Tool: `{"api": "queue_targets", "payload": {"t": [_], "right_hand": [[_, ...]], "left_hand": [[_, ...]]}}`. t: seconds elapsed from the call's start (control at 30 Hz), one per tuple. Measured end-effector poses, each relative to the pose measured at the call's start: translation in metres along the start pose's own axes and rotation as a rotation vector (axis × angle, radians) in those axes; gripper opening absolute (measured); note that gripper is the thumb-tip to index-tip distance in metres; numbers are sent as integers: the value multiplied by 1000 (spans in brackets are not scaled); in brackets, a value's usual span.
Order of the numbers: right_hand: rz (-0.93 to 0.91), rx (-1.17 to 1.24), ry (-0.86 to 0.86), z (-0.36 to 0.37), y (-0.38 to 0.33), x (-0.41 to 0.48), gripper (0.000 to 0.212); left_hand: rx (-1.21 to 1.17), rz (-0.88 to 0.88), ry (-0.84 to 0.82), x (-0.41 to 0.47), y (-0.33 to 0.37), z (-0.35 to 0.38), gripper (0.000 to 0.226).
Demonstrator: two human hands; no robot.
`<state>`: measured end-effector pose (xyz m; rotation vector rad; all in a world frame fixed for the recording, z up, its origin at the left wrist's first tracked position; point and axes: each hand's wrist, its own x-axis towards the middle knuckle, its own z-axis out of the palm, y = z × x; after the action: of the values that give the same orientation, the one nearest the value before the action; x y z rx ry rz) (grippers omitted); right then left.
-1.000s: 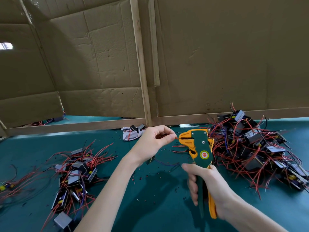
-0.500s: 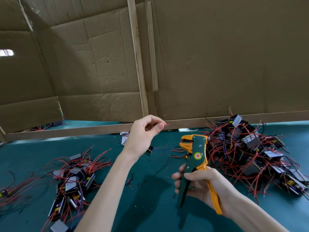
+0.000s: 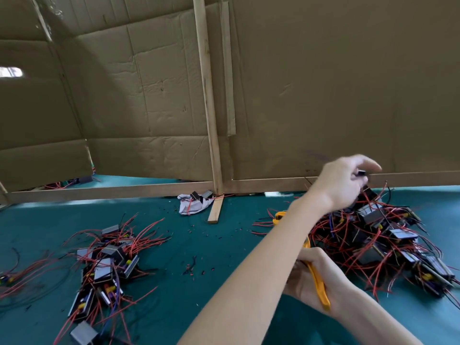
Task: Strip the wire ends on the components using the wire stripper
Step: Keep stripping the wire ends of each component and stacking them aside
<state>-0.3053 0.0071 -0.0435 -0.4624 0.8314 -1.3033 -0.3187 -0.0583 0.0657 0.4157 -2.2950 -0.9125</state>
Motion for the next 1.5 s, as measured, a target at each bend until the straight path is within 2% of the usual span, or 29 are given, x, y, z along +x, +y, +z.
{"api": "queue_targets", "payload": {"t": [0.03,0.1,0.2,0.27,0.33,0.4,0.47,0.5,0.57,0.63,0.7,0.8,0.93,1.03,1.13,1.27,1.43,1.5], "right_hand": [[-1,10,3,-1,-1,0,3],[22,43,-1,-3,-3,2,5],[50,55,-3,-6,-4,4,15],[46,51,11,-7,-3,5,14],[39,39,21,-8,-2,7,15],[35,20,34,-9,-2,8,20],[36,16,42,-11,-2,8,24],[36,16,46,-11,-2,8,25],[39,18,53,-12,-2,9,25],[37,14,54,-12,-2,9,26],[37,11,46,-13,-2,9,24],[35,5,40,-14,-3,9,23],[21,-13,25,-15,-2,11,22],[9,-14,16,-17,-2,11,22],[-6,-13,24,-18,-3,11,24],[-13,-8,38,-19,-5,11,26],[-19,-35,69,-17,-7,8,34],[-17,-39,88,-17,-8,8,35]], "left_hand": [[14,-17,-76,-6,-3,1,28],[9,-6,-123,-23,-5,-8,28],[22,-22,-89,-52,-17,-46,24],[189,-129,22,-72,-36,-86,25],[461,-352,192,-94,-65,-131,31],[778,-693,219,-119,-101,-177,32],[963,-1029,20,-146,-130,-213,33],[980,-1127,-102,-159,-140,-223,32],[967,-1198,-247,-180,-157,-235,31],[932,-1199,-218,-193,-168,-240,29],[881,-1141,-86,-200,-170,-243,19],[730,-935,131,-194,-161,-243,26],[317,-542,359,-171,-125,-222,24],[-100,-394,430,-157,-104,-194,20],[-365,-387,387,-146,-105,-164,23],[-312,-504,298,-137,-116,-131,20],[-177,-653,517,-137,-134,-108,25],[-254,-700,503,-138,-138,-107,19]]}}
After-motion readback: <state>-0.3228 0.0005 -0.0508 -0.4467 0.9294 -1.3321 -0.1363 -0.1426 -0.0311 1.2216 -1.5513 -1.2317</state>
